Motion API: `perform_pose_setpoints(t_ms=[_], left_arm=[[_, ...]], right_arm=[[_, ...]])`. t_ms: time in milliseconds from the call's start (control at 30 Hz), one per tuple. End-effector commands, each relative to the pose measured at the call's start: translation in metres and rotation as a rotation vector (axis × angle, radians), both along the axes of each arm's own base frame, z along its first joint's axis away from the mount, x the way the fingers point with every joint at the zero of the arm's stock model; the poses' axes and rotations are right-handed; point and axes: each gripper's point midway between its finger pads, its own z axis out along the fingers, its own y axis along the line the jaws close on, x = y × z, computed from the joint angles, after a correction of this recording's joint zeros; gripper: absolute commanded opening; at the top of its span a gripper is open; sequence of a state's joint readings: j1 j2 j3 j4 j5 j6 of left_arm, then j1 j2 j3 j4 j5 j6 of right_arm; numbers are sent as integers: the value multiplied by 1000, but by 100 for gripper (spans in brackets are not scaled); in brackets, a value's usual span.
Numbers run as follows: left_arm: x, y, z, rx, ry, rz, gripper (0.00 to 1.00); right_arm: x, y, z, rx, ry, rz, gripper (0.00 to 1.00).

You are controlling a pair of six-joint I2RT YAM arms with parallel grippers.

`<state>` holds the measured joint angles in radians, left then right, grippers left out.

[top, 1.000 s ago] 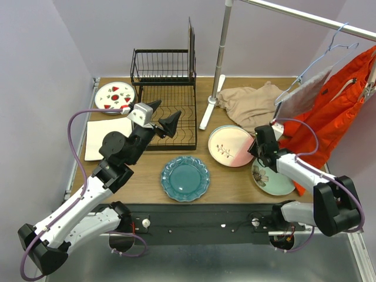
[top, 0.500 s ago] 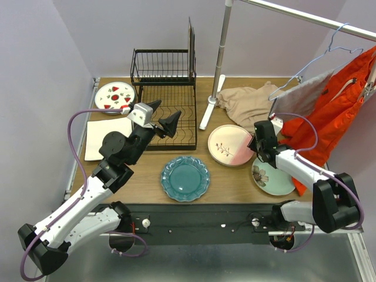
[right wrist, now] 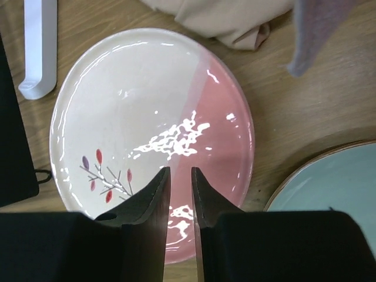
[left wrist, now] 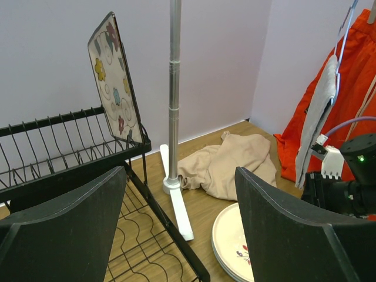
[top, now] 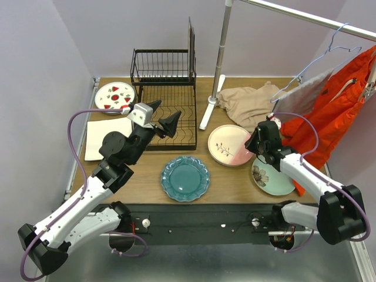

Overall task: Unload the plates from the dish rack
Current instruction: Place the plate at the center of the board.

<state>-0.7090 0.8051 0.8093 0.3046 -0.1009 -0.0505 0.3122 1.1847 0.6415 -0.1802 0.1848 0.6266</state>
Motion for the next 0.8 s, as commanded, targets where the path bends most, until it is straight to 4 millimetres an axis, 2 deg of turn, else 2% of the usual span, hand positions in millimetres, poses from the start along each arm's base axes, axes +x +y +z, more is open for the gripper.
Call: perform_pose_setpoints(t_ms=[0, 100, 233, 333, 567, 767], left_arm=[[-3, 3, 9, -12, -26, 5, 83], [-2, 2, 7, -8, -24, 4, 83], [1, 2, 4, 0, -18, 14, 83], [7, 8, 2, -1, -5, 61, 85], [18, 5, -4, -3, 37, 84, 88], [13, -3, -4, 25, 9, 33, 88]], right_arm=[[-14, 10, -16, 31, 73, 64, 27], [-16, 7, -28, 13, 104, 53, 26], [-16, 6, -35, 1, 112, 59, 25], [-15, 1, -38, -26, 115, 46, 25], [-15, 0, -45, -33, 132, 42, 25], [-14, 0, -42, -55, 123, 70, 26]])
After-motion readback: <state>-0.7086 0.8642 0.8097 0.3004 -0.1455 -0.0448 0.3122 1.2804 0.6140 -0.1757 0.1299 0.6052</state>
